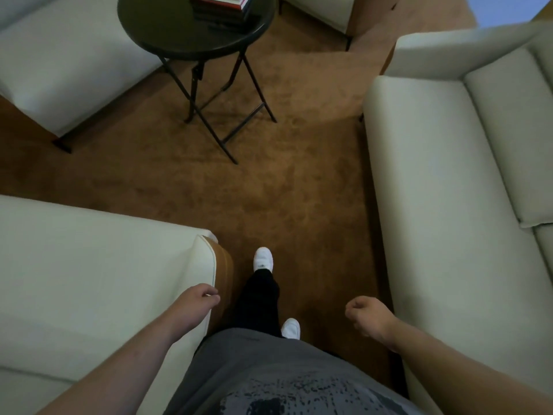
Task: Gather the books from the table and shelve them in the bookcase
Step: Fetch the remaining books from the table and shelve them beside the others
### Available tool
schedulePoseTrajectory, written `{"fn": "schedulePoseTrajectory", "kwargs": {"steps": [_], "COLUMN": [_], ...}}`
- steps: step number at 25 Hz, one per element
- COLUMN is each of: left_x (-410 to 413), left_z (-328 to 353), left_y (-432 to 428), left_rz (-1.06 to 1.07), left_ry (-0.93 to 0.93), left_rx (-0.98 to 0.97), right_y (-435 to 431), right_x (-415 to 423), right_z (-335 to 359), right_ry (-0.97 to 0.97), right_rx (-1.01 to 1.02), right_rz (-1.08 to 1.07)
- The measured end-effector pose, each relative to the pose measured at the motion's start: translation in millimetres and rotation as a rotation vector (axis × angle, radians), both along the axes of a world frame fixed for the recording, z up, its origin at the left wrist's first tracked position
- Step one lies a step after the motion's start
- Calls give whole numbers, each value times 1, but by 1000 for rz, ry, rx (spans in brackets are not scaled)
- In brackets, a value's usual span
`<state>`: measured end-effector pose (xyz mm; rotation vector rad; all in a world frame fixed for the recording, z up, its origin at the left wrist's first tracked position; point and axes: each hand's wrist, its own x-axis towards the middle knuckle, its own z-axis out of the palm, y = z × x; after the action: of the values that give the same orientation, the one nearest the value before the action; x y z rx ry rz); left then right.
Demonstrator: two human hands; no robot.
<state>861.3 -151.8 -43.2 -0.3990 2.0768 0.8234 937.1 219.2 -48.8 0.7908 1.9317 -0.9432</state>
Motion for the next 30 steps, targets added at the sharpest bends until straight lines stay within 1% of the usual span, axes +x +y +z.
{"fn": "schedulePoseTrajectory", "kwargs": {"steps": [4, 9, 14, 17, 20, 26, 30], "left_x": [-62, -157, -246, -291, -326, -387, -426], "left_z": [-9, -12, -4, 3, 5, 0, -1], "left_y": [9, 13, 23, 31, 38, 76, 122], "left_rz": [-16, -26, -65, -67, -65, -12, 32], "left_ry": [-7, -30, -39, -19, -25, -67, -83], "left_rx": [1, -16, -8, -13, -25, -32, -44], "right_y": [9, 26, 29, 21, 23, 77, 128], "right_x": [-60, -164, -262, -300, -325, -398, -457], "right_z": [-3, -4, -3, -3, -7, -15, -19], "right_ry": [7, -27, 34, 50, 46, 14, 9], "right_rx": [4, 22, 15, -40, -63, -63, -38], "right_rz": [15, 7, -9, -61, -41, -33, 48]}}
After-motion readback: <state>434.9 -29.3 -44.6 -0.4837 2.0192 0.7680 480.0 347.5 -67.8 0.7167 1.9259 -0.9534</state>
